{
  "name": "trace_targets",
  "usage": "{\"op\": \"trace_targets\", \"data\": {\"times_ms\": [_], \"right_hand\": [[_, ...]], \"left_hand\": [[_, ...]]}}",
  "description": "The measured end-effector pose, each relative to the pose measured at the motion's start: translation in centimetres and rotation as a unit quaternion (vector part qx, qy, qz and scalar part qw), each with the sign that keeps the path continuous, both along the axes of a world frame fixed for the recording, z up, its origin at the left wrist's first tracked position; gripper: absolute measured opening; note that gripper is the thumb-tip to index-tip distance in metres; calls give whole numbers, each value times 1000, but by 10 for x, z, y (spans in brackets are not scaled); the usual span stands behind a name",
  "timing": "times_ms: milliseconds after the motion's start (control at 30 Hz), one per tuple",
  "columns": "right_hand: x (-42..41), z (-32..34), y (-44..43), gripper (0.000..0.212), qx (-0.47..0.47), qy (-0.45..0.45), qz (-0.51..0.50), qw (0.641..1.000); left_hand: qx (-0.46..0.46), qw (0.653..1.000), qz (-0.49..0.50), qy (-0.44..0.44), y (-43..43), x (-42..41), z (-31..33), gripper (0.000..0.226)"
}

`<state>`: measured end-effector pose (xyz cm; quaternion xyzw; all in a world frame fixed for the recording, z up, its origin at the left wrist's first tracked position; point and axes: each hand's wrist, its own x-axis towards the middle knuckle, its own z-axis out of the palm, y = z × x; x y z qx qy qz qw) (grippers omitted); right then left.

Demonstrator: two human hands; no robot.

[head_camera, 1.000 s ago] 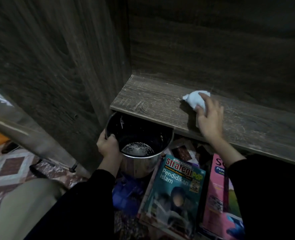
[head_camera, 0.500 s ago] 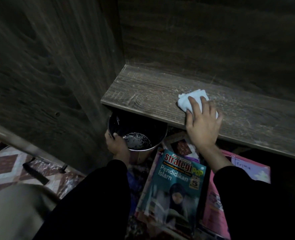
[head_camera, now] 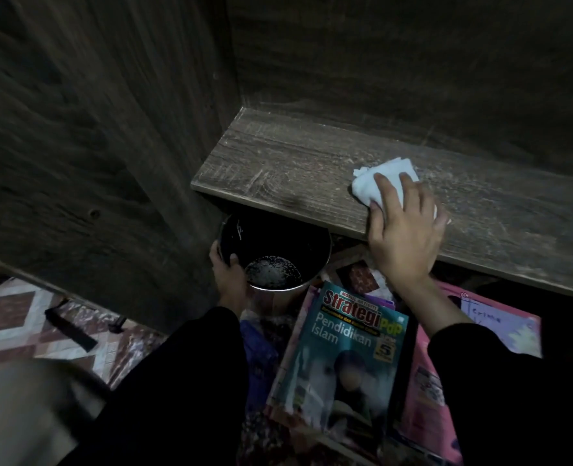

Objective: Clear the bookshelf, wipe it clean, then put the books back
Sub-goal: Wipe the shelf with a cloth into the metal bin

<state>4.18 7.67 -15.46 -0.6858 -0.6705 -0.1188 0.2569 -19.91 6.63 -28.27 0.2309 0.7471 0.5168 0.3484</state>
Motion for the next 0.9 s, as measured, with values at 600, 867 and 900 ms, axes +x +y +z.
{"op": "trace_targets", "data": {"times_ms": [600,867,900], "right_hand": [[13,28,-17,53,-181,18,44,982],[48,70,-49,51,-234,133,89,959],[54,85,-54,46,-228,197,88,949]], "left_hand": [[220,798,-214,518,-26,90,136,36],[-36,666,-482,568,-22,104,178,60],[-32,682,-503,531,-24,111,197,62]]}}
